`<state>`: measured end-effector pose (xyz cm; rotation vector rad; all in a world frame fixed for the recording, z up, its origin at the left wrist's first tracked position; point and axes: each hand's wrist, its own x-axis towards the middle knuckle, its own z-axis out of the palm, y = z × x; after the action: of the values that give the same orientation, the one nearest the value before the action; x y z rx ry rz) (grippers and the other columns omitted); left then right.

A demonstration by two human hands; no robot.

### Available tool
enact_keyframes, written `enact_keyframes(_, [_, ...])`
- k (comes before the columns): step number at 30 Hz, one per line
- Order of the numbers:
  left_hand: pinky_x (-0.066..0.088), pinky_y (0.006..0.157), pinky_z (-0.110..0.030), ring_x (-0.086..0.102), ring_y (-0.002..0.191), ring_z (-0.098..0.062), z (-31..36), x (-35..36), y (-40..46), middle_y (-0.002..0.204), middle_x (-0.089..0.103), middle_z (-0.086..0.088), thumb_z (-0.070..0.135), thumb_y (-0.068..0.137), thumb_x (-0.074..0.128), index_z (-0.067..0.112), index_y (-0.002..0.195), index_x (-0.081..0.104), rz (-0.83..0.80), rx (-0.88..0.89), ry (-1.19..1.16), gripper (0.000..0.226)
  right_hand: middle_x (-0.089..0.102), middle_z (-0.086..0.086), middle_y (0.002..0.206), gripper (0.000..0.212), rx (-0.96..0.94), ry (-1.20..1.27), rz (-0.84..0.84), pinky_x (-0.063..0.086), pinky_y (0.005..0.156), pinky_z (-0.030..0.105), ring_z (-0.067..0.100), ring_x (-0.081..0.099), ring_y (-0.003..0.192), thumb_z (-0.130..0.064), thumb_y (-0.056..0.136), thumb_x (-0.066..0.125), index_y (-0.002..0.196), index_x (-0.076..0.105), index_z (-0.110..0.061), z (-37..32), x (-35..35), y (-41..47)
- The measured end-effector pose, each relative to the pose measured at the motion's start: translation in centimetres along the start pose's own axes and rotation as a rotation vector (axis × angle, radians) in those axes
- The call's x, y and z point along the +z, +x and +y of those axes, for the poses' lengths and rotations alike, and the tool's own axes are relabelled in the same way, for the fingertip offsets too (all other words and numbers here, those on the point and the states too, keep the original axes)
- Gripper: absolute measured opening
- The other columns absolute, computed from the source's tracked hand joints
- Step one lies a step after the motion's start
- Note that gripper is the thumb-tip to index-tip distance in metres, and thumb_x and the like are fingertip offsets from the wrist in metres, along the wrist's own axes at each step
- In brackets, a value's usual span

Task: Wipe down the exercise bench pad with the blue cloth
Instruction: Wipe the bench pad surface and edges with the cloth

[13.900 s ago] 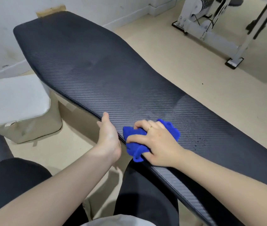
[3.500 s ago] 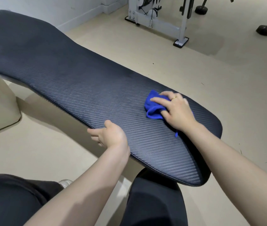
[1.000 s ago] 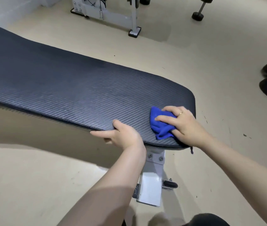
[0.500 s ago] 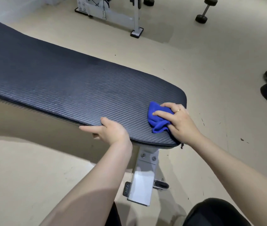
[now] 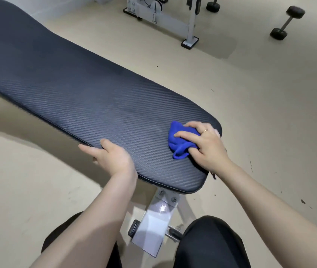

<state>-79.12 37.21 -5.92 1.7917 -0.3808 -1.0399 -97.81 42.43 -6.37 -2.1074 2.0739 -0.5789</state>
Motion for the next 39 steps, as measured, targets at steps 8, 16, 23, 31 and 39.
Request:
enact_keyframes(8, [0.029, 0.104, -0.028, 0.038, 0.134, -0.026, -0.9, 0.4, 0.9, 0.148, 0.037, -0.015, 0.022, 0.096, 0.032, 0.017, 0.152, 0.008, 0.073, 0.089, 0.062, 0.061, 0.043, 0.003, 0.136, 0.052, 0.191, -0.003, -0.016, 0.026, 0.097, 0.039, 0.026, 0.037, 0.118, -0.021, 0.074, 0.036, 0.119, 0.058, -0.037, 2.1, -0.5, 3.4])
enact_keyframes(16, [0.033, 0.105, -0.035, 0.044, 0.129, -0.032, -1.3, 0.8, 1.7, 0.143, 0.045, -0.014, 0.029, 0.094, 0.032, 0.023, 0.150, 0.010, 0.154, 0.088, 0.133, 0.061, 0.047, 0.000, 0.131, 0.044, 0.048, 0.036, -0.075, 0.026, 0.096, 0.037, 0.027, 0.040, 0.113, -0.012, 0.081, 0.043, 0.112, 0.061, -0.035, 5.3, -1.1, 7.2])
enact_keyframes(23, [0.035, 0.102, -0.036, 0.048, 0.123, -0.035, -1.3, 0.8, 1.7, 0.138, 0.048, -0.019, 0.031, 0.093, 0.033, 0.022, 0.150, 0.013, 0.168, 0.089, 0.159, 0.060, 0.042, 0.007, 0.134, 0.047, 0.168, -0.062, -0.017, 0.032, 0.093, 0.040, 0.032, 0.040, 0.113, -0.013, 0.080, 0.047, 0.121, 0.054, -0.035, 2.9, -0.6, 6.2])
enact_keyframes(31, [0.035, 0.101, -0.035, 0.048, 0.124, -0.034, -0.8, 0.6, 1.0, 0.143, 0.043, -0.019, 0.029, 0.095, 0.033, 0.021, 0.150, 0.013, 0.131, 0.089, 0.108, 0.060, 0.050, 0.005, 0.127, 0.045, -0.020, -0.047, -0.037, 0.033, 0.088, 0.040, 0.032, 0.046, 0.103, -0.016, 0.077, 0.042, 0.114, 0.060, -0.034, 2.4, -0.3, 4.8])
enact_keyframes(39, [0.036, 0.100, -0.037, 0.050, 0.120, -0.038, -0.7, 0.0, 0.3, 0.141, 0.045, -0.021, 0.029, 0.095, 0.028, 0.027, 0.152, 0.000, 0.032, 0.031, 0.064, 0.064, 0.033, 0.008, 0.135, 0.062, 0.745, 0.641, 0.560, 0.032, 0.104, 0.035, 0.022, 0.038, 0.119, -0.001, 0.082, 0.035, 0.138, 0.034, -0.028, 0.0, -0.1, -1.7])
